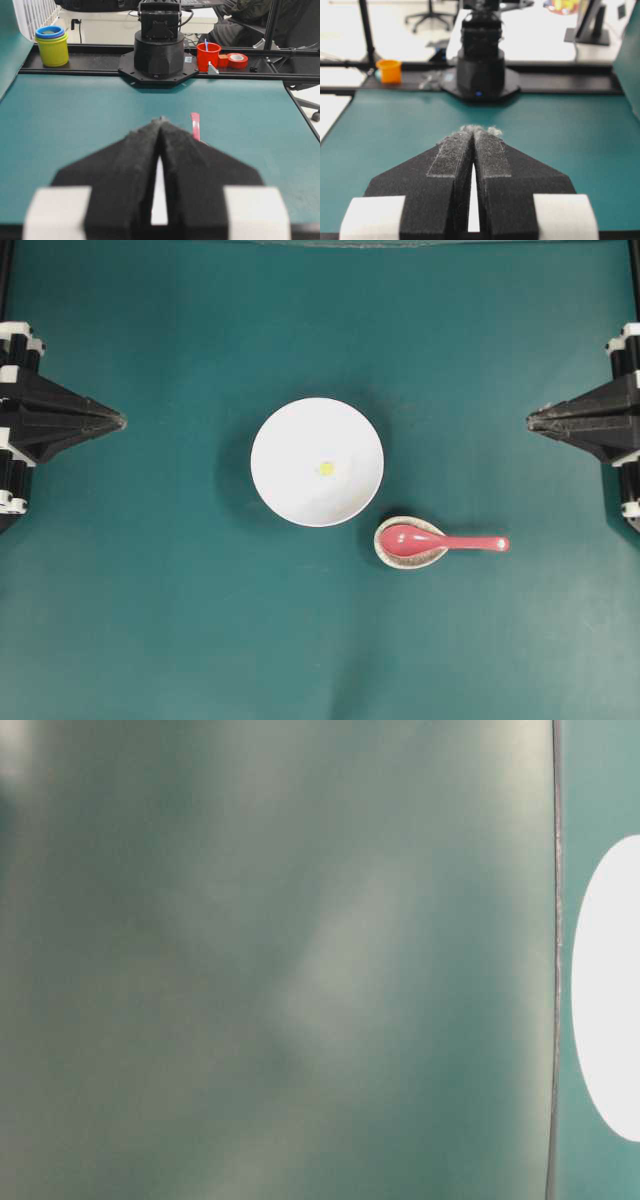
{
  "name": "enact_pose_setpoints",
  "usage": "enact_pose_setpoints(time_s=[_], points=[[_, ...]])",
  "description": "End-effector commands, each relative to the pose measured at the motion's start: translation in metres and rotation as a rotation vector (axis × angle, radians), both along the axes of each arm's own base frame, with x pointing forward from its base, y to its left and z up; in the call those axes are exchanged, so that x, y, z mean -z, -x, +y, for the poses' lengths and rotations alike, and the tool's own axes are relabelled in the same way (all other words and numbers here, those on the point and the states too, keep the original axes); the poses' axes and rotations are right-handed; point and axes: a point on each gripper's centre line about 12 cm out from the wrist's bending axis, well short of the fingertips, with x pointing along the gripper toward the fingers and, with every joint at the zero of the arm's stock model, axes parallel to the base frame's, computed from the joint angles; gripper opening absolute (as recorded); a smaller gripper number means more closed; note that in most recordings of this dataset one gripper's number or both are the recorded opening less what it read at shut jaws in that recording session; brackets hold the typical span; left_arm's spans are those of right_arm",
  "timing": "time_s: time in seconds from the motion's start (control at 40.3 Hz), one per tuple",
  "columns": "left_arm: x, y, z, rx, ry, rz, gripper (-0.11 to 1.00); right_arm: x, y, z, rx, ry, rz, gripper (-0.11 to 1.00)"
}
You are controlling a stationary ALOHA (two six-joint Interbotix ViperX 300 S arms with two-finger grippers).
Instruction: Scoop the yellow hexagonal prism block from the bowl with a spoon using the right arm.
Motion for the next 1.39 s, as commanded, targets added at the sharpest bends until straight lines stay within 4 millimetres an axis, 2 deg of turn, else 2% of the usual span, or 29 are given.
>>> enact_pose_setpoints(time_s=[0.0, 0.05, 0.447, 0.596, 0.769, 0.893, 1.042, 1.365], points=[[-0.007, -0.004, 0.0, -0.001, -0.004, 0.005, -0.01, -0.005, -0.002, 0.0, 0.0, 0.0, -0.011, 0.0], [-0.007, -0.004, 0.0, -0.001, -0.004, 0.009, 0.03, -0.008, -0.003, 0.0, 0.001, -0.014, -0.015, 0.0], [-0.007, -0.004, 0.0, -0.001, -0.003, 0.012, 0.01, -0.009, -0.003, -0.001, 0.004, -0.036, -0.005, 0.02], [-0.007, -0.004, 0.0, -0.001, -0.004, 0.012, 0.01, -0.01, -0.004, -0.001, 0.007, -0.058, 0.003, 0.19], [-0.007, -0.004, 0.0, -0.001, -0.004, 0.012, 0.01, -0.008, -0.004, -0.001, 0.007, -0.062, 0.032, 0.5], [-0.006, -0.004, 0.0, -0.001, -0.004, 0.014, 0.01, -0.007, -0.004, -0.001, 0.007, -0.061, 0.037, 0.6], [-0.006, -0.004, 0.0, -0.001, -0.004, 0.014, 0.01, -0.001, -0.007, -0.001, 0.008, -0.062, 0.063, 0.61], [-0.006, -0.005, 0.0, -0.001, -0.004, 0.017, 0.01, 0.043, -0.026, -0.003, 0.027, -0.098, 0.196, 0.61]])
